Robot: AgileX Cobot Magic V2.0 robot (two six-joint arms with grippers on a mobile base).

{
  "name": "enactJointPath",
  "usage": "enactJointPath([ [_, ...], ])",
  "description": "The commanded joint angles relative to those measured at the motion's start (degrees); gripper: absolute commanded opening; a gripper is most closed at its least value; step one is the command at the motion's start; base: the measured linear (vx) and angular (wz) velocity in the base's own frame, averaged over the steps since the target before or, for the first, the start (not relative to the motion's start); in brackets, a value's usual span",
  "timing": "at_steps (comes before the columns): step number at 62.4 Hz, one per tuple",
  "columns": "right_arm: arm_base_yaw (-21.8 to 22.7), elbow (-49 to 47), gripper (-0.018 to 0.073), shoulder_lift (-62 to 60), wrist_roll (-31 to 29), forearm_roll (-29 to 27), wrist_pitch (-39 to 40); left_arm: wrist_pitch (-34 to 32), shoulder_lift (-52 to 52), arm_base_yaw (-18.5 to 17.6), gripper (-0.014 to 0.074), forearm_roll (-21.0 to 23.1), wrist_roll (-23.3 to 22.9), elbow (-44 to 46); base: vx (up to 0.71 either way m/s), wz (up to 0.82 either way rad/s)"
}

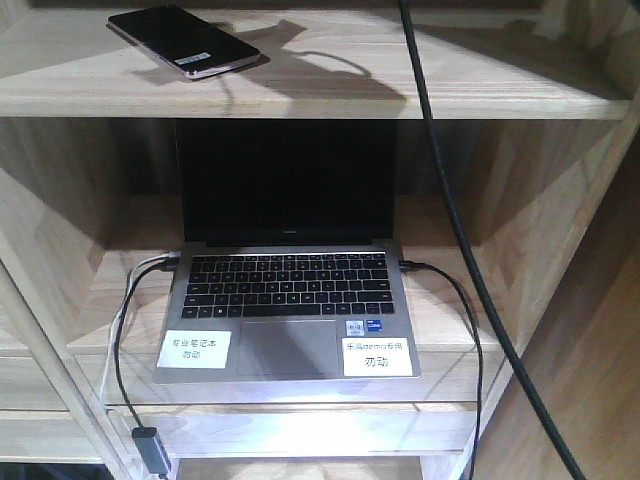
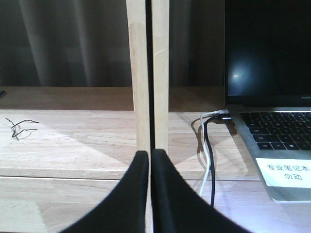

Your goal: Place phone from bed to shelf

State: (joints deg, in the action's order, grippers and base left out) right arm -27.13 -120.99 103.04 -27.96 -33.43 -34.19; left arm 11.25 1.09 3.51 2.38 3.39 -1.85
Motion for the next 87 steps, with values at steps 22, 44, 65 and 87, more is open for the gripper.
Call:
enactJointPath([
  [22, -4.4, 33.3, -0.0005, -22.2, -13.3, -1.7, 31.4, -4.0, 0.5, 0.0, 0.0001, 0.5, 0.0, -0.4, 0.00, 0.00],
  [44, -5.2, 52.7, -0.0005, -37.4, -13.2, -6.6, 34.2, -4.0, 0.5, 0.0, 0.0001, 0.5, 0.0, -0.4, 0.00, 0.00],
  [65, -5.2, 74.4, -0.0005, -52.8, -13.1, -8.5, 39.7, -4.0, 0.5, 0.0, 0.0001, 0.5, 0.0, -0.4, 0.00, 0.00],
  [87, -5.2, 92.5, -0.0005, -68.6, -13.0, -9.8, 40.7, -4.0, 0.5, 0.0, 0.0001, 0.5, 0.0, -0.4, 0.00, 0.00],
])
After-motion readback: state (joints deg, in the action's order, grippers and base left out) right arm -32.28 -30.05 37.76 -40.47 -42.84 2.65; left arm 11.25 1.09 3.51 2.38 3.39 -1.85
